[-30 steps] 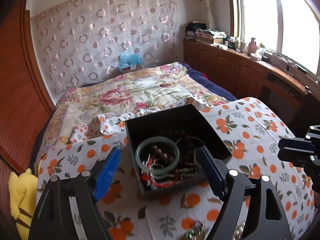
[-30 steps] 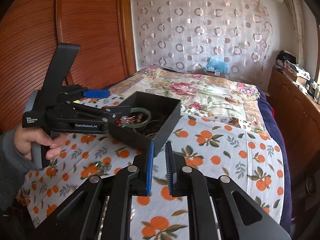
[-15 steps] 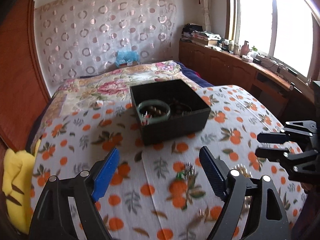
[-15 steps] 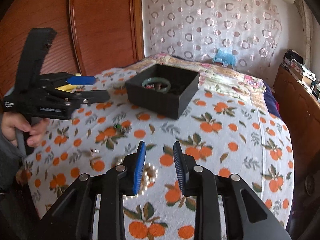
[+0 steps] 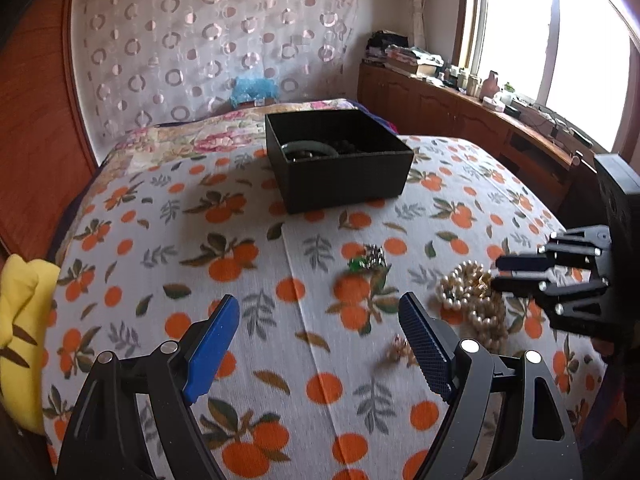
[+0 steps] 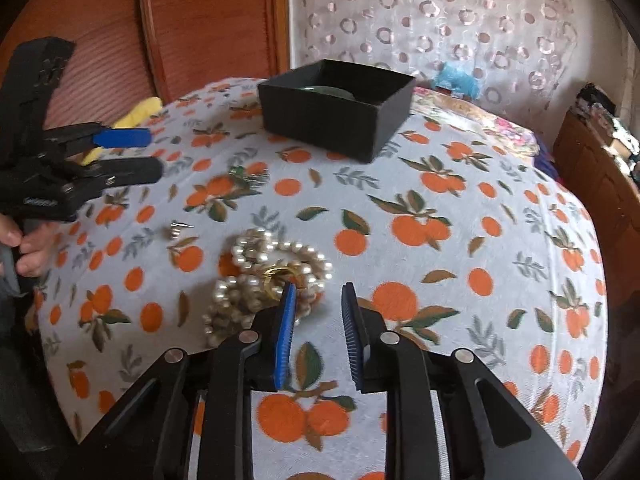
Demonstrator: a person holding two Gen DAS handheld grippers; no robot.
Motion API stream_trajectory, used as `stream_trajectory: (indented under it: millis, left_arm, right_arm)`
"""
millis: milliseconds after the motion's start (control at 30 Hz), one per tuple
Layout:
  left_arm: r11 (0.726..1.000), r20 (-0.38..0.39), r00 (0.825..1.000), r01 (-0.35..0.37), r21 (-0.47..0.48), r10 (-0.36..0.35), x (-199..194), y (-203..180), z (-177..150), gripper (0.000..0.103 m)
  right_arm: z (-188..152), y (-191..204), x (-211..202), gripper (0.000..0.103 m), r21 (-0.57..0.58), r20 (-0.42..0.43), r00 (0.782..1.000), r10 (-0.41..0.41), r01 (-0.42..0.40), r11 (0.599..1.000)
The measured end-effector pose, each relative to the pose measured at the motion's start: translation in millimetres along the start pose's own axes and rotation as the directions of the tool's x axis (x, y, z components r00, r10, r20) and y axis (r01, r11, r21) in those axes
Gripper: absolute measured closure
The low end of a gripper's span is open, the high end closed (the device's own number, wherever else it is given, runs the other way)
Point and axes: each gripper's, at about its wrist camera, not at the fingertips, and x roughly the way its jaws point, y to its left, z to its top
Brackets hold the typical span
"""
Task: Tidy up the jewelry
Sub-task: 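Move the right gripper to the gold-clasped pearl necklace and grasp it, then lift the pearl necklace with the right gripper while the left grasps the small flower brooch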
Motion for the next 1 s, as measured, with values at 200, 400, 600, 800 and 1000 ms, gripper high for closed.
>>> stream_trajectory:
  millis: [200,400,600,800,1000]
  left_arm:
    - [1.000,-0.014,1.000,0.022,0.006,-0.022,0,-7,-5,0.025]
    - [0.999,-0.029,0.999,0.039,0.025,-0.039,1,-16,-10,0.025]
    - [0.998,-0.047,0.997,0.058,0.032,-0.056,5,-23,-13,0.025]
    - [0.995,-0.060,0.996,0.073,0.062,-0.069,6,-34,-16,0.025]
    - [0.992,-0.078,0.993,0.092,0.091,-0.085,10,-45,-19,0.046]
  right_arm:
    - [2,-1,3,0.078,0.004,-0.008,1.000,-0.003,0.003,1.000]
    - [3,1,4,0.094,0.004,-0.012,0.999,0.035,-0.035,0.999]
    - [2,-1,-4,0.095,0.010,0.025,0.999,0.026,-0.026,1.000]
    - [12,-9,-27,0.095,0.033,0.103,0.995,0.003,-0.006,0.999]
    - [19,-15,-43,0.095,0.044,0.147,0.989,-0.017,0.011,0.999]
